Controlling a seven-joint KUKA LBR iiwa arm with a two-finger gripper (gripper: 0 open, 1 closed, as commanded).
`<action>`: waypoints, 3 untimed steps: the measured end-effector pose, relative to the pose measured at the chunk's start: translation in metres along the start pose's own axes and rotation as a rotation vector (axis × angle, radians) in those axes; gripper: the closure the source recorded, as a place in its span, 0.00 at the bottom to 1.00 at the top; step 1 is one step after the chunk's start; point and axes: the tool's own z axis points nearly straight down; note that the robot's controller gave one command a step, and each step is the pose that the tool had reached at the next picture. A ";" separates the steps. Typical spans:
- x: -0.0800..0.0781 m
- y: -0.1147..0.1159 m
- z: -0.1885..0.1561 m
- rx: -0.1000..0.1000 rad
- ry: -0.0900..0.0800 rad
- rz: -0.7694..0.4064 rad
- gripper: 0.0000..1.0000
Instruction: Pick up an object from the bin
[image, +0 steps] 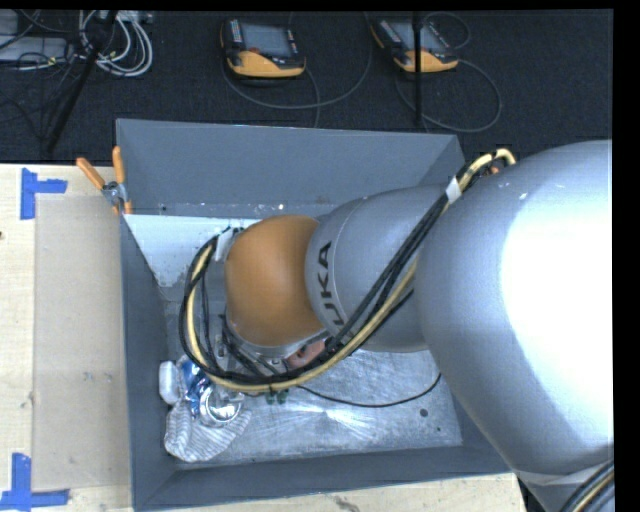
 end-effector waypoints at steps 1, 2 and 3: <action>0.004 -0.001 -0.003 -0.008 -0.009 0.001 1.00; 0.004 -0.001 -0.003 -0.009 -0.008 0.003 1.00; 0.004 -0.001 -0.003 -0.009 -0.008 0.005 1.00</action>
Offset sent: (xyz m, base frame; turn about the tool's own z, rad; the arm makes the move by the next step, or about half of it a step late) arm 0.0000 0.0000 0.0000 0.0000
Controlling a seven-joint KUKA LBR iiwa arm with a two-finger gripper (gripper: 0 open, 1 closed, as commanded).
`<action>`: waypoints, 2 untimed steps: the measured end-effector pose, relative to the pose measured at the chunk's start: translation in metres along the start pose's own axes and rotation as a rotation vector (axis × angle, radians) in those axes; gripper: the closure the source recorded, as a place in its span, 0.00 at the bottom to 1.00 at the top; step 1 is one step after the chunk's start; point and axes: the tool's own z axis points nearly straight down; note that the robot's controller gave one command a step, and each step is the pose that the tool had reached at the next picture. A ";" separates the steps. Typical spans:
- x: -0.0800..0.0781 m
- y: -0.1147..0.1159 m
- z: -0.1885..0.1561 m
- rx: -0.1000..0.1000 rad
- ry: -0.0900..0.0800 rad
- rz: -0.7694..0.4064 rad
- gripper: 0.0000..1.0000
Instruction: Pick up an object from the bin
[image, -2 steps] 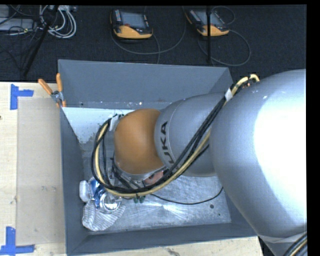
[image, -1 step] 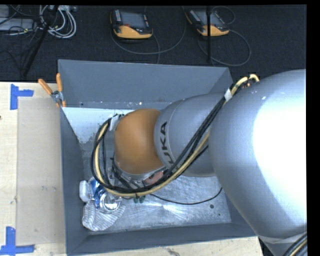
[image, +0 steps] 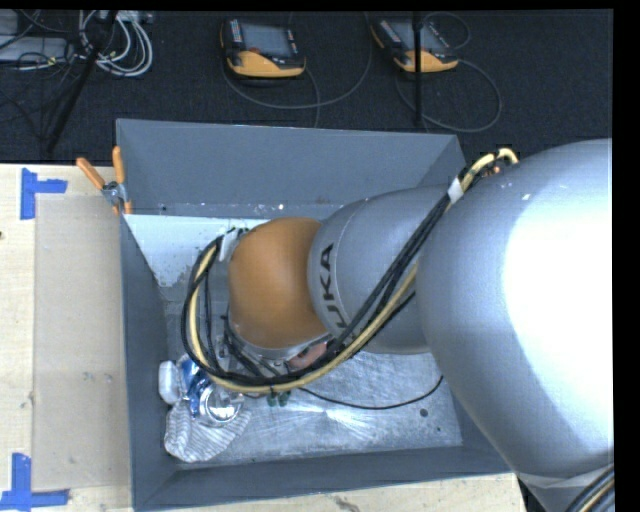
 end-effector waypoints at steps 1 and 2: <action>0.000 0.000 0.000 0.000 0.000 0.002 1.00; 0.000 0.000 0.000 0.000 0.000 0.003 1.00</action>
Offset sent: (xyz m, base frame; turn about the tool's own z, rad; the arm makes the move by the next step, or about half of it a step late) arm 0.0000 0.0000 0.0000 0.0000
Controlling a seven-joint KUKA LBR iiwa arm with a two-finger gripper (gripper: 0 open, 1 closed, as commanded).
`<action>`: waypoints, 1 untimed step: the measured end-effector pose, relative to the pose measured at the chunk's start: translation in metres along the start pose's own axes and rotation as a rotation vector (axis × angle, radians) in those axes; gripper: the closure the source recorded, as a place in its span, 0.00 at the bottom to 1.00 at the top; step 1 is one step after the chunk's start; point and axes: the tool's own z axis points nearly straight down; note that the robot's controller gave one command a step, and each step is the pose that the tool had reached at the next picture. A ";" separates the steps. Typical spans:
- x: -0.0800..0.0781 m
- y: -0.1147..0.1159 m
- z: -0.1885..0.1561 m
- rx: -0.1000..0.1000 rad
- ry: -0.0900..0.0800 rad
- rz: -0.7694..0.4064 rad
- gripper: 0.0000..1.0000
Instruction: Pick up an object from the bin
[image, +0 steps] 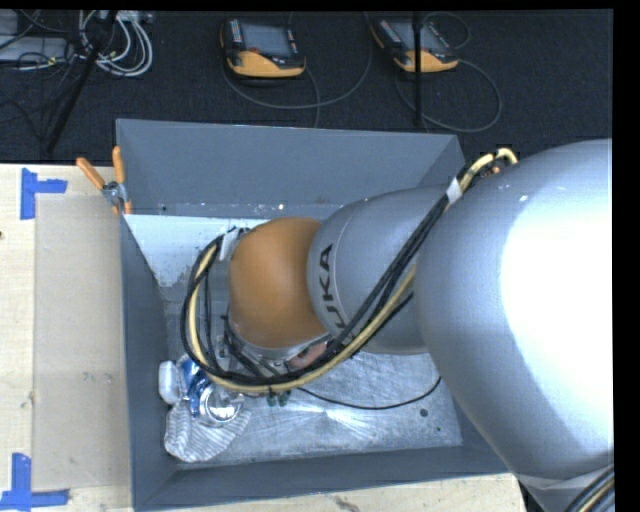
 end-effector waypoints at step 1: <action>0.000 0.000 0.000 0.000 0.000 0.000 0.00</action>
Offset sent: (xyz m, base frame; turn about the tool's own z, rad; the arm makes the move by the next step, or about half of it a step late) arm 0.0000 0.0000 0.0000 0.0000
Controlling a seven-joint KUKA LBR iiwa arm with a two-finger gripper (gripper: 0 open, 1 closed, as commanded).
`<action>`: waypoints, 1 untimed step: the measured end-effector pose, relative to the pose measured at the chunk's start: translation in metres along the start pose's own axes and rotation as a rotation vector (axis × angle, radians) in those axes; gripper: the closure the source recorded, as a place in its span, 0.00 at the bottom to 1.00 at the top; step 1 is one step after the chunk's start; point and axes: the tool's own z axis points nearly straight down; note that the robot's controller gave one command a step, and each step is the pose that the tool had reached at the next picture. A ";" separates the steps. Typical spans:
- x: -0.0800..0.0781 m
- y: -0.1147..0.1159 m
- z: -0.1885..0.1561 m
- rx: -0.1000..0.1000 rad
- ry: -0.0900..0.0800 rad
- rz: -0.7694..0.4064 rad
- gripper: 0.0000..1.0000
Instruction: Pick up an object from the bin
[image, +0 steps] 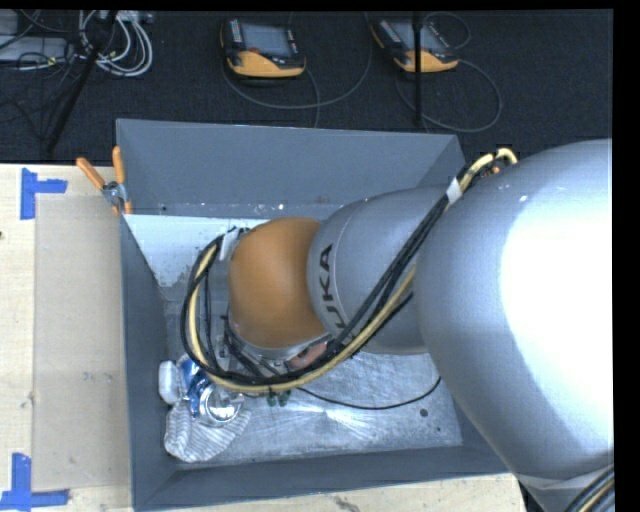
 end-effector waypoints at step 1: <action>0.000 0.000 0.000 0.000 0.000 0.000 0.00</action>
Offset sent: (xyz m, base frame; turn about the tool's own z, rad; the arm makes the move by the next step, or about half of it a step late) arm -0.0054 -0.0228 -0.0214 0.0562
